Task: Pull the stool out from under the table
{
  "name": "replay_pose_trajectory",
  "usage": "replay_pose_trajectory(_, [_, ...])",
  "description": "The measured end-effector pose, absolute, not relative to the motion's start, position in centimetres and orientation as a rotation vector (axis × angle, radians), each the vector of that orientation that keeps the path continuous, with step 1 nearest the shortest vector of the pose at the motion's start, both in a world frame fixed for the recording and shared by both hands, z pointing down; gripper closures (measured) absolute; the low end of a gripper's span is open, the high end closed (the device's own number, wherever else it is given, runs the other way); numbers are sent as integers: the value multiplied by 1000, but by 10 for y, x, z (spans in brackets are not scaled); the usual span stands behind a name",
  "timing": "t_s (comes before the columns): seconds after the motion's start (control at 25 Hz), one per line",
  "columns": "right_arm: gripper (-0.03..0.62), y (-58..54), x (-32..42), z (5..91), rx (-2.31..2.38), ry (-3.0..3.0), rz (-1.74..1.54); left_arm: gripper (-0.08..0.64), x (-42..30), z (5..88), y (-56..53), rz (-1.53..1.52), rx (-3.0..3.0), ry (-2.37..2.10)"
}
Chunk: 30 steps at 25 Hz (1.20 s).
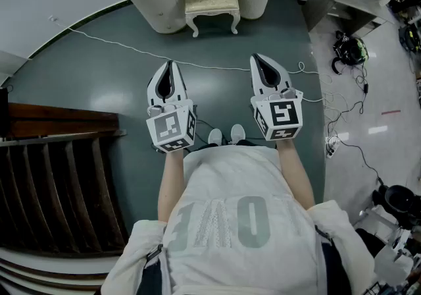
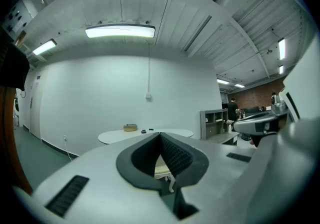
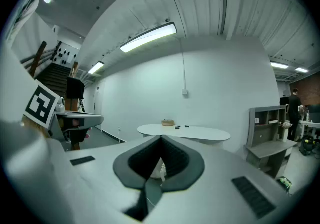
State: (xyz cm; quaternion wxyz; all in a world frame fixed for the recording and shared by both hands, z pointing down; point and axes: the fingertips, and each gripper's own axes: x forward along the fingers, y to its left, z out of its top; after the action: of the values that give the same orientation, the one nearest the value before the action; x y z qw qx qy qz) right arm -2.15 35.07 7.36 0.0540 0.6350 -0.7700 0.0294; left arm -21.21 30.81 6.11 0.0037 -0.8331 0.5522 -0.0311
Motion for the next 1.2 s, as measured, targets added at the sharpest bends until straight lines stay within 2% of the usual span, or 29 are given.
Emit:
replay_pose_trajectory(0.36, [563, 349, -22, 90, 1888, -2349, 140, 534, -200, 62, 305, -61, -2651, 1736])
replay_pose_trajectory(0.88, [561, 353, 15, 127, 1843, -2328, 249, 534, -165, 79, 312, -34, -2662, 1783])
replay_pose_trajectory(1.2, [561, 324, 28, 133, 1837, -2334, 246, 534, -162, 80, 279, 25, -2651, 1820])
